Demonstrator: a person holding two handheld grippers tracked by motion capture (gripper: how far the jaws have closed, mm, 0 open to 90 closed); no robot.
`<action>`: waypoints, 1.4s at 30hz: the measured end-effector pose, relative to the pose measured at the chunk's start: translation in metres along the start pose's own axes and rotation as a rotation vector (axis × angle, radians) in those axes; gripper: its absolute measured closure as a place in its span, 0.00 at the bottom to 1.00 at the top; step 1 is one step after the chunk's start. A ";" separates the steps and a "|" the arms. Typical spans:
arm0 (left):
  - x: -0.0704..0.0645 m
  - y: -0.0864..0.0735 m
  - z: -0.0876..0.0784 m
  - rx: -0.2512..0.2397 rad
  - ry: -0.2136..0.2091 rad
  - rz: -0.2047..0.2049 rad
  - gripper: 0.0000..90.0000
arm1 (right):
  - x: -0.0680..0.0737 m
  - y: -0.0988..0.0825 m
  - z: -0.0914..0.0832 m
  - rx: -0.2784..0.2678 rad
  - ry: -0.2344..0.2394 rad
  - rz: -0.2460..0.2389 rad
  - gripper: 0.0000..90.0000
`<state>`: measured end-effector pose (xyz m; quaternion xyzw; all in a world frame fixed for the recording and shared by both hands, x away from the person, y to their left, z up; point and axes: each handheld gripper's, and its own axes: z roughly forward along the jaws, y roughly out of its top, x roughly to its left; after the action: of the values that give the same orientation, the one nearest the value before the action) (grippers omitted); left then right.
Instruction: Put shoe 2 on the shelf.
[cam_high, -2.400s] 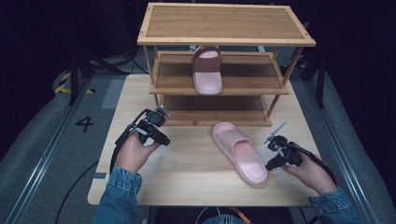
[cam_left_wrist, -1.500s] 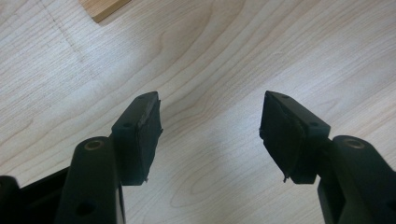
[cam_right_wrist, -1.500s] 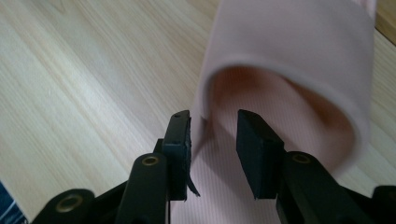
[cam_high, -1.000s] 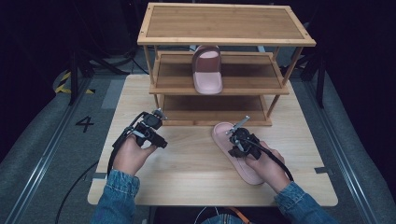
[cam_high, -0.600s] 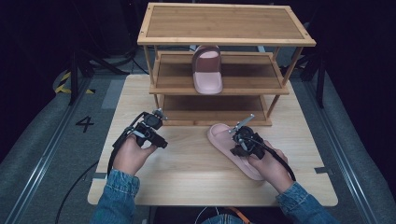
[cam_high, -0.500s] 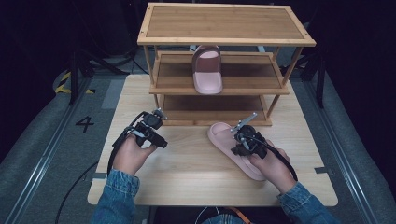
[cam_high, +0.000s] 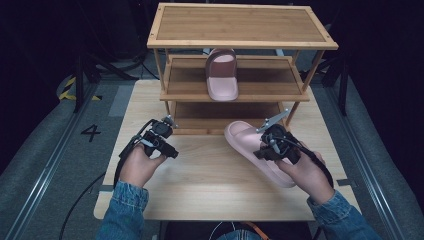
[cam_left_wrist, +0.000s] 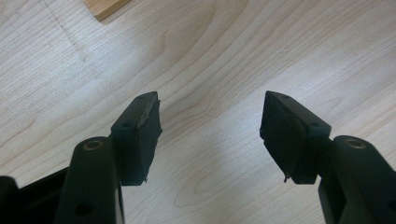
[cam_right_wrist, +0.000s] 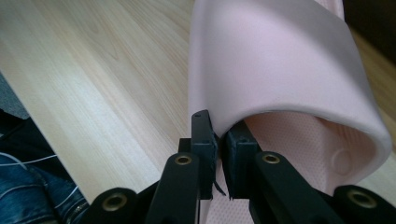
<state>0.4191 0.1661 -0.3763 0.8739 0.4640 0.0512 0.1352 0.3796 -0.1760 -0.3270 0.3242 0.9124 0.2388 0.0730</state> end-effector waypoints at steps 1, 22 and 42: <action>0.000 0.000 0.000 -0.001 0.001 0.000 0.42 | 0.000 0.001 -0.005 -0.004 0.001 -0.003 0.94; 0.003 -0.001 0.001 0.012 -0.011 -0.003 0.40 | -0.010 0.025 -0.075 -0.058 -0.027 -0.034 0.94; 0.012 -0.004 0.009 0.054 -0.040 -0.039 0.36 | -0.067 0.066 -0.092 -0.034 -0.148 0.010 0.93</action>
<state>0.4245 0.1761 -0.3867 0.8689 0.4794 0.0185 0.1220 0.4421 -0.2092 -0.2162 0.3444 0.8986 0.2302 0.1444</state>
